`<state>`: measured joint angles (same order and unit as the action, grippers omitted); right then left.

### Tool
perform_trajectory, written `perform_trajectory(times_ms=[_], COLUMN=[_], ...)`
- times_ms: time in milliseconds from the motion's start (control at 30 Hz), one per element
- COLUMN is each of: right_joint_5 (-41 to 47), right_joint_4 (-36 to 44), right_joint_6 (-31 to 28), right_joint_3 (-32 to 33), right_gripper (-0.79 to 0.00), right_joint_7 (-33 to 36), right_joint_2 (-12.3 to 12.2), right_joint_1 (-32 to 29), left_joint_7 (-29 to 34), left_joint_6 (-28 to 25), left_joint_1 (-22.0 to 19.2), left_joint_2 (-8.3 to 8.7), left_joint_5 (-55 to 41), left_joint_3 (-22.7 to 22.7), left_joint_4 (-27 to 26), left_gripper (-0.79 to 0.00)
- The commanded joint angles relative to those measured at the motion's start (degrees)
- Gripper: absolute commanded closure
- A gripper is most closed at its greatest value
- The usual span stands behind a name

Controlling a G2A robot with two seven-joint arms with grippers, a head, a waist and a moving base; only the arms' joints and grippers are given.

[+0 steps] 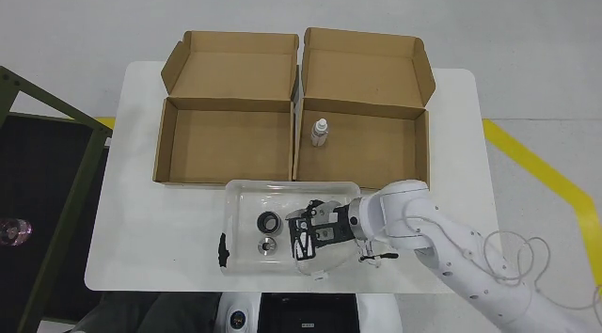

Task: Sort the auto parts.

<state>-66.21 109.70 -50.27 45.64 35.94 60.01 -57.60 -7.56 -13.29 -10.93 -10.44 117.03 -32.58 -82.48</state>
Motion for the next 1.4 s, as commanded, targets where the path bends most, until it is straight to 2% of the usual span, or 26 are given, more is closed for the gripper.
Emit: perform_trajectory(times_ms=[0,233,400,667,1033,1367], right_joint_5=[-0.1,-1.0,-4.7,-8.4,-4.7,-1.0], right_joint_4=[0.6,2.9,4.0,3.1,0.7,-6.3], right_joint_6=[0.1,0.6,0.6,-1.0,-2.8,-2.5], right_joint_3=[1.2,5.0,7.1,12.1,17.9,18.6], right_gripper=[0.000,0.000,0.000,0.000,0.000,0.000], right_joint_7=[-1.6,-7.0,-11.9,-20.3,-21.5,-20.5], right_joint_2=[-0.2,-0.7,-0.9,-1.5,-2.4,-2.5], right_joint_1=[-0.1,-0.4,-0.5,0.1,-0.9,-1.0], left_joint_7=[0.0,0.0,0.0,0.0,0.0,0.0], left_joint_6=[0.0,0.0,0.0,0.0,0.0,0.0], left_joint_1=[0.0,0.0,0.0,0.0,0.0,0.0], left_joint_2=[0.00,0.00,0.00,0.00,0.00,0.00], left_joint_5=[0.0,0.0,0.0,0.0,0.0,0.0], left_joint_3=[0.0,0.0,0.0,0.0,0.0,0.0], left_joint_4=[0.0,0.0,0.0,0.0,0.0,0.0], left_gripper=[-0.785,-0.785,-0.785,-0.785,-0.785,-0.785])
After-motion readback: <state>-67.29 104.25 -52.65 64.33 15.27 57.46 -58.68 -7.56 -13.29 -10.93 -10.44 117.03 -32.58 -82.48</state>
